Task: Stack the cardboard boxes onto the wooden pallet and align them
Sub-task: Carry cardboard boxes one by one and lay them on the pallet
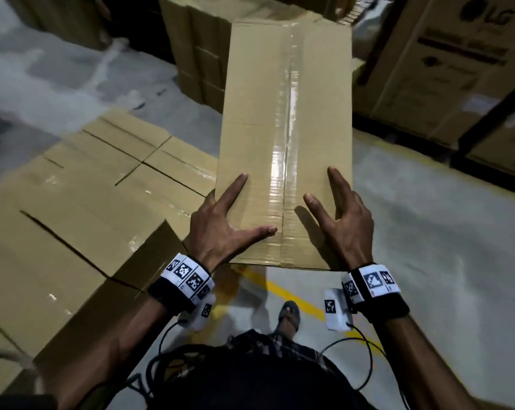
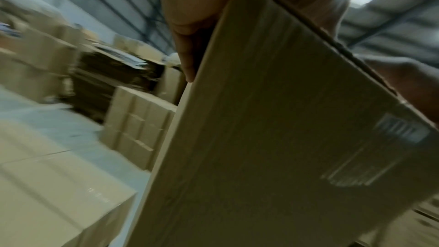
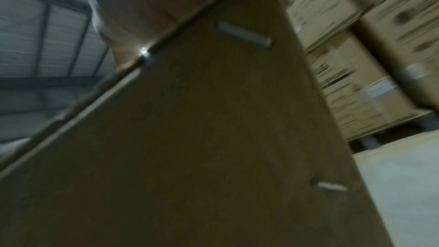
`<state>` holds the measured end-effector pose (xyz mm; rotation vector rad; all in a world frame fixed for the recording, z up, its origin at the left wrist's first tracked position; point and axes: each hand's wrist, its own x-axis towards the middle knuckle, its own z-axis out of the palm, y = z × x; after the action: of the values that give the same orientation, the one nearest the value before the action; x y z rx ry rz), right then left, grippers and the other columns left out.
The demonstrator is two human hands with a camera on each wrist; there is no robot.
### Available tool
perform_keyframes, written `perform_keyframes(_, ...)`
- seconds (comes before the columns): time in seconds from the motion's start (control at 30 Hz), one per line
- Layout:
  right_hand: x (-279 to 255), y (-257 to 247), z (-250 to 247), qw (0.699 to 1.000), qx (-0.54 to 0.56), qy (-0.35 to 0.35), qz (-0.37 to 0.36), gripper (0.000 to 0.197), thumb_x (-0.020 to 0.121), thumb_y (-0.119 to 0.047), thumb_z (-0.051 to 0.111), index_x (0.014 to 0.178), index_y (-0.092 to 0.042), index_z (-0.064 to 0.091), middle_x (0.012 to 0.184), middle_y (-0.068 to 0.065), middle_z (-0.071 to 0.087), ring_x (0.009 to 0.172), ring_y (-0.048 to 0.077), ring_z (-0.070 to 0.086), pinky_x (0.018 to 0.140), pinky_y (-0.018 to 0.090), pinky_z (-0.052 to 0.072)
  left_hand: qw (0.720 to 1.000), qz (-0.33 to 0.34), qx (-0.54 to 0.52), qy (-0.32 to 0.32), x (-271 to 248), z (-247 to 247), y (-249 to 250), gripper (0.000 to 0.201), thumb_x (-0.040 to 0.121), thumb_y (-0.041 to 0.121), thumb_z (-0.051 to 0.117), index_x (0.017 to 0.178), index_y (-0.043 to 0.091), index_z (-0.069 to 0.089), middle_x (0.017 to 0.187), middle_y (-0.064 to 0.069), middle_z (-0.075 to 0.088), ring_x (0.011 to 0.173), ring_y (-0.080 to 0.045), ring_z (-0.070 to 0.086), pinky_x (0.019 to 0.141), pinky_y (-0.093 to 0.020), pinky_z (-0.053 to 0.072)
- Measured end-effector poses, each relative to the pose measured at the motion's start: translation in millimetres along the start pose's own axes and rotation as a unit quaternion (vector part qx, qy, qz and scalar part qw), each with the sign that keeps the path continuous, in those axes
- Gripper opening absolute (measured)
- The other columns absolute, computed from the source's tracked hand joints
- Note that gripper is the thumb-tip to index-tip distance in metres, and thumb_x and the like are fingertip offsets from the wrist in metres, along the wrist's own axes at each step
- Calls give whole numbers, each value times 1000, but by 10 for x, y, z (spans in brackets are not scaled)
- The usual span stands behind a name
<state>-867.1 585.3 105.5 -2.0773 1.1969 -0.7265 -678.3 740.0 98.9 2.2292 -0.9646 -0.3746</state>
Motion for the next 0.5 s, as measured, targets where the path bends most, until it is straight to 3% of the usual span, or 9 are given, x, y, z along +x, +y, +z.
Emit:
perform_keyframes(0.13, 844, 155, 52, 996, -2, -77, -43, 80, 81, -85, 52, 152, -57, 32, 144, -1, 57, 130, 23, 56, 109, 49, 47, 996, -89, -3, 28, 348, 243, 240, 117, 46, 98, 63, 149, 73, 14, 137, -13, 55, 130, -36, 54, 110, -51, 47)
perform_keyframes(0.3, 1588, 207, 348, 983, 2, -160, -92, 77, 84, -84, 53, 152, -57, 31, 145, -1, 57, 133, 24, 54, 112, 49, 45, 980, -195, -31, 37, 701, 384, 263, 115, 48, 93, 72, 144, 79, 9, 157, -17, 37, 147, -42, 31, 120, -56, 33)
perform_keyframes(0.5, 2296, 56, 1003, 964, 2, -232, -127, 78, 82, -87, 49, 152, -59, 30, 141, 0, 58, 130, 25, 55, 110, 46, 44, 962, -237, -61, 119, 1216, 446, -74, 112, 48, 97, 70, 143, 79, 15, 150, -17, 46, 142, -43, 39, 116, -59, 38)
